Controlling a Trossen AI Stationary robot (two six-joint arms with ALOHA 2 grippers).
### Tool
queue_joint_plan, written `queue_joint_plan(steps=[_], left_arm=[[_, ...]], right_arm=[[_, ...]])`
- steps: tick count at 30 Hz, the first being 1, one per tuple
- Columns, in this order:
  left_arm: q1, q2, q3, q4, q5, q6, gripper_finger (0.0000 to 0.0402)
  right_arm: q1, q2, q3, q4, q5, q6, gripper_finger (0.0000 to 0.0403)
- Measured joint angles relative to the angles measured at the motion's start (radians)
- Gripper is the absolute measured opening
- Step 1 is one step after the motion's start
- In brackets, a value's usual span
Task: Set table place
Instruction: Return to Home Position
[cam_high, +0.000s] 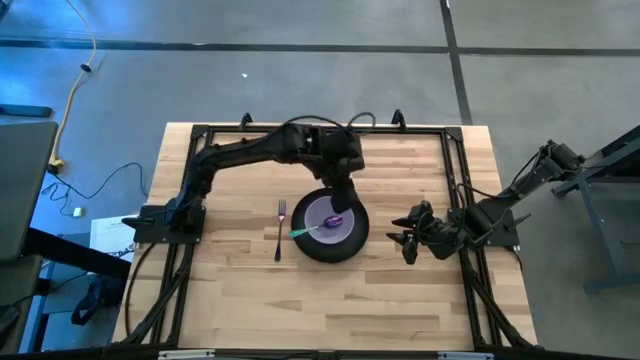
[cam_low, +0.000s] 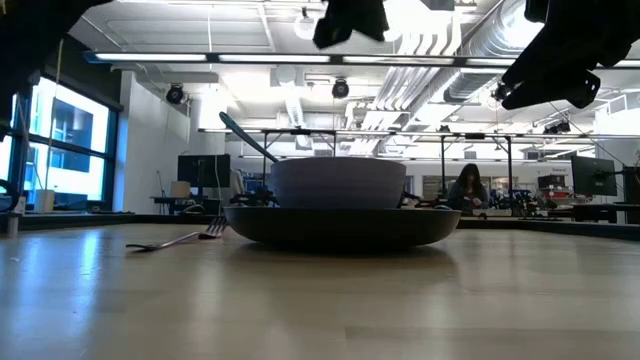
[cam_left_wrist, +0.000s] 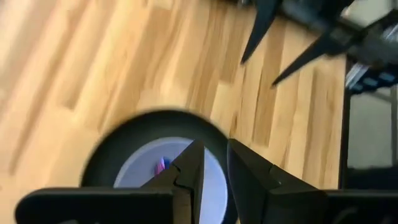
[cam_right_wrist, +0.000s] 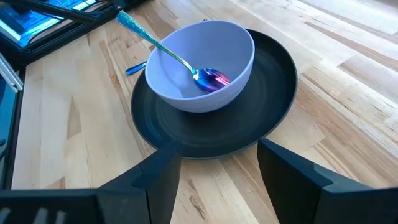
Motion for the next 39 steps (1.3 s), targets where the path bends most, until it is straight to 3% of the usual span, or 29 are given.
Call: queue_joint_plan(steps=[23,39], left_arm=[[-0.019,-0.168,0.000,0.098,-0.172,0.222,0.0060],[-0.019,-0.428,-0.001,0.100,-0.303,0.281,0.0060]], right_arm=[[-0.003,0.000,0.000,0.008,0.000,0.016,0.0204],[-0.003,0.000,0.000,0.018,0.019,0.042,0.0204]])
